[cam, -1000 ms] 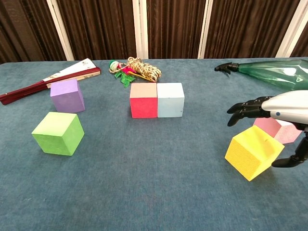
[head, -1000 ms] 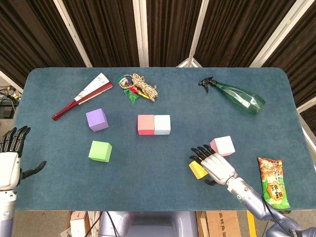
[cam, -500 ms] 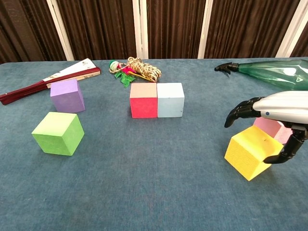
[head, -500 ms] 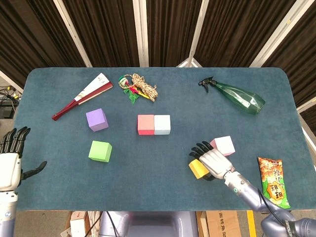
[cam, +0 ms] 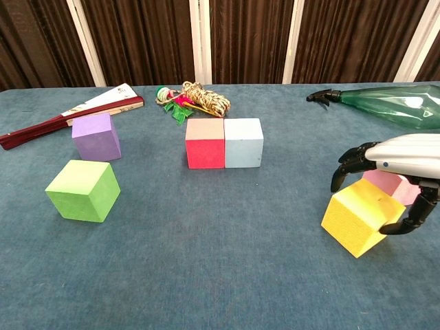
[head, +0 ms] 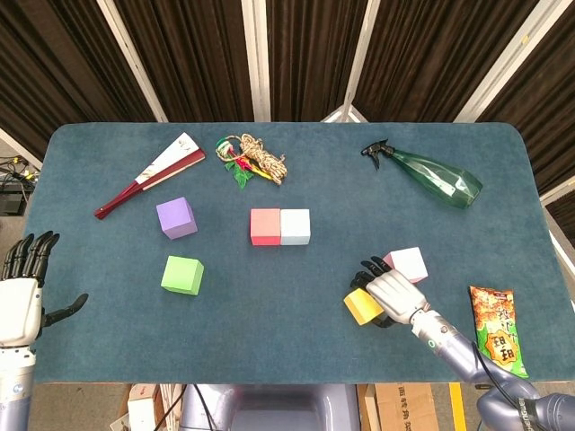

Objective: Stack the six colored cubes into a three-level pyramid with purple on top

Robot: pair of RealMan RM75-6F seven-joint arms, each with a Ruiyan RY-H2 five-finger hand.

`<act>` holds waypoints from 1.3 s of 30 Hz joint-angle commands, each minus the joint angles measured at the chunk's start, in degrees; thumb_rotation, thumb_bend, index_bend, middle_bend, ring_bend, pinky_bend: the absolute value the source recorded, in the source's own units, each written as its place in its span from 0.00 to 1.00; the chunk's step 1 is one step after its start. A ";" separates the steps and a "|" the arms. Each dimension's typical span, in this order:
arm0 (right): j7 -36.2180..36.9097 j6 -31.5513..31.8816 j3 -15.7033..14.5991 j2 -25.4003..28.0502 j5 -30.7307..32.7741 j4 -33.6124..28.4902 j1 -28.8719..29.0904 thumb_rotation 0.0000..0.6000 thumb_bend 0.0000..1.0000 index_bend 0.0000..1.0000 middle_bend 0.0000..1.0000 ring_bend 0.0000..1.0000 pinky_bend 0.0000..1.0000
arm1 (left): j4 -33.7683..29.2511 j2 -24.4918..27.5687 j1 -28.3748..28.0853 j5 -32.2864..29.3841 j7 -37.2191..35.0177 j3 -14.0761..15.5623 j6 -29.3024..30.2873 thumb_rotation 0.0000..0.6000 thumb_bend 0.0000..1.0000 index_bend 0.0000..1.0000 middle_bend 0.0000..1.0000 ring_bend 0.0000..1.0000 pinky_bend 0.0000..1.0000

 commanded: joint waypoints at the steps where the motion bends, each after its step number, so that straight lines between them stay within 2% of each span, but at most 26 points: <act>1: 0.46 0.14 -0.31 -0.22 -0.33 0.50 0.06 1.00 0.25 0.28 0.25 0.09 0.02 | 0.05 -0.04 0.06 -0.02 -0.02 -0.14 -0.11 1.00 0.16 0.11 0.07 0.00 0.00; 14: 1.77 1.86 -1.12 -0.79 -1.65 1.73 -0.17 1.00 0.25 0.38 0.32 0.14 0.02 | -0.31 0.01 0.37 -0.09 -0.41 -0.60 -0.88 1.00 0.17 0.12 0.06 0.00 0.00; 22: 2.86 2.78 -1.52 -0.37 -2.67 1.18 -0.27 1.00 0.25 0.39 0.37 0.19 0.02 | -0.35 0.12 0.46 -0.08 -0.95 -0.85 -1.42 1.00 0.17 0.12 0.06 0.00 0.00; 29: 1.96 3.70 -0.97 1.53 -1.81 -1.96 -0.31 1.00 0.25 0.39 0.37 0.19 0.02 | -0.19 0.08 0.52 -0.16 -1.13 -1.15 -1.63 1.00 0.17 0.12 0.06 0.00 0.00; 34: -2.83 3.62 0.76 3.21 2.77 -6.52 0.42 1.00 0.25 0.39 0.37 0.19 0.02 | -0.16 0.15 0.55 -0.25 -1.36 -1.32 -1.86 1.00 0.17 0.12 0.06 0.00 0.00; 39: -9.65 2.65 4.29 4.67 14.03 -13.39 3.37 1.00 0.25 0.39 0.37 0.19 0.02 | -0.47 0.03 0.80 -0.79 -1.65 -1.83 -1.55 1.00 0.17 0.12 0.06 0.00 0.00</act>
